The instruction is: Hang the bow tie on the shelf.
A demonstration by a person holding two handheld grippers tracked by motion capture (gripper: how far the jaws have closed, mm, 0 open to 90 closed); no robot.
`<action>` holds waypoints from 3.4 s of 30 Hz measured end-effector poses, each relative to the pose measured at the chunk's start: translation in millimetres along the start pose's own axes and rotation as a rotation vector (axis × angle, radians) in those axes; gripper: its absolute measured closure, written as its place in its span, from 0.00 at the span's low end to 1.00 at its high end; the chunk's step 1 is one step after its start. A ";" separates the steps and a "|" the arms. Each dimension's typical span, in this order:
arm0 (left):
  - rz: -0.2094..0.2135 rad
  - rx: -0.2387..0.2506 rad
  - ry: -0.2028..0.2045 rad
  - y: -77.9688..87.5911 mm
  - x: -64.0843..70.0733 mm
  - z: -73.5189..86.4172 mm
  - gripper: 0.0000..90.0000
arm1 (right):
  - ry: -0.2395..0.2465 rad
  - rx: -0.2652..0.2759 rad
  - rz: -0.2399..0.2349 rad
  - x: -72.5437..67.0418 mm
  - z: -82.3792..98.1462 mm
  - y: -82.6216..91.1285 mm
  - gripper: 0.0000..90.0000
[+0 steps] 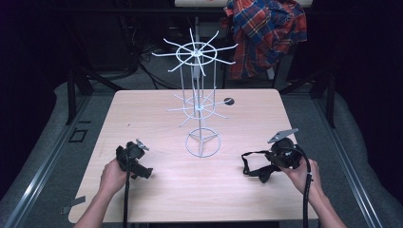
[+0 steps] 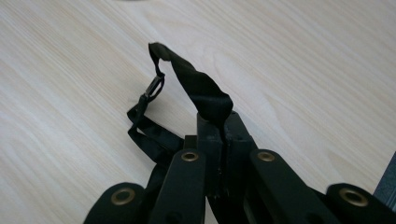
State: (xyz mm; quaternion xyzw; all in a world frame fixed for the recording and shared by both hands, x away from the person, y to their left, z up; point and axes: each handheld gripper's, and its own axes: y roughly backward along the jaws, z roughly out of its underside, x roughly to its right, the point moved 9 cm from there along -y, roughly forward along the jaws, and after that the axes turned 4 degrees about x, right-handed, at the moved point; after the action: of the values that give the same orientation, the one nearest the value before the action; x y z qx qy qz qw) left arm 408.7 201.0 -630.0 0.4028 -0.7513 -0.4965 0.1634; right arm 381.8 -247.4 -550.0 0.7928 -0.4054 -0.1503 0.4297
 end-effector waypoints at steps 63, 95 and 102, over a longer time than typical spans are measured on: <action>0.007 -0.002 0.002 -0.5 -1.1 1.5 0.00 | 0.100 0.179 -0.037 -33.6 -90.6 26.2 0.98; 0.007 -0.006 0.001 0.9 0.2 3.4 0.00 | 0.121 0.232 -0.041 -38.8 -128.8 37.3 0.98; 0.009 -0.008 0.001 1.1 -0.5 4.2 0.00 | 0.130 0.248 -0.048 -41.7 -138.9 38.8 0.98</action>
State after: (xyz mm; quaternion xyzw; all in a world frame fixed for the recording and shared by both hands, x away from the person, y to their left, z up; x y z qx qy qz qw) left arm 405.9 204.1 -630.9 0.3992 -0.7510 -0.4985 0.1676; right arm 417.3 -149.2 -442.1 0.8574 -0.3729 -0.0575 0.3500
